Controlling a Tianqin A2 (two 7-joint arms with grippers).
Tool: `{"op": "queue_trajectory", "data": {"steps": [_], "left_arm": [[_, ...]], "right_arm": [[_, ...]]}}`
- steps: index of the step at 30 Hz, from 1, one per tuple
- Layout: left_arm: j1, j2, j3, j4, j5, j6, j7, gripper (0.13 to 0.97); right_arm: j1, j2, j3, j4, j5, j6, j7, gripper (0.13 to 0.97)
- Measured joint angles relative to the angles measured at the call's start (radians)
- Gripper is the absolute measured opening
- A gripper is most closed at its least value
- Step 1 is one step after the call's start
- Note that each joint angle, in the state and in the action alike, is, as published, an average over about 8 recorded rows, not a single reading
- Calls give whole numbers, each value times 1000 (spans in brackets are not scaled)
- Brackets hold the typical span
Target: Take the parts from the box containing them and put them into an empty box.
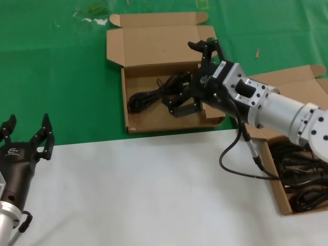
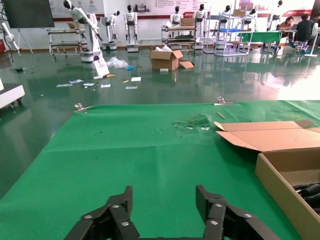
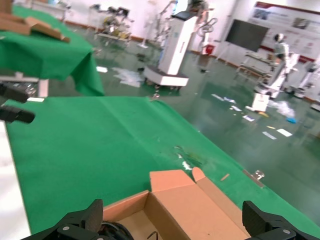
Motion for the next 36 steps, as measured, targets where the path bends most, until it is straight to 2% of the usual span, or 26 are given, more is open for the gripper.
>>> {"op": "queue_trajectory", "data": {"steps": [2, 10, 14, 22, 31, 36], "left_arm": [[0, 0, 0, 0, 0, 0, 0, 411], [0, 0, 0, 0, 0, 0, 0, 627], [0, 0, 0, 0, 0, 0, 0, 627], [0, 0, 0, 0, 0, 0, 0, 806], [0, 0, 0, 0, 0, 0, 1, 918], [0, 0, 0, 0, 0, 0, 0, 942]], "right_arm": [[-21, -4, 11, 6, 18, 22, -7, 956], [-108, -21, 55, 29, 89, 112, -37, 966], [-151, -29, 77, 40, 125, 158, -52, 966], [-237, -46, 122, 64, 196, 248, -82, 966], [-334, -64, 171, 90, 276, 349, -116, 966], [-388, -75, 199, 104, 321, 406, -134, 966]]}}
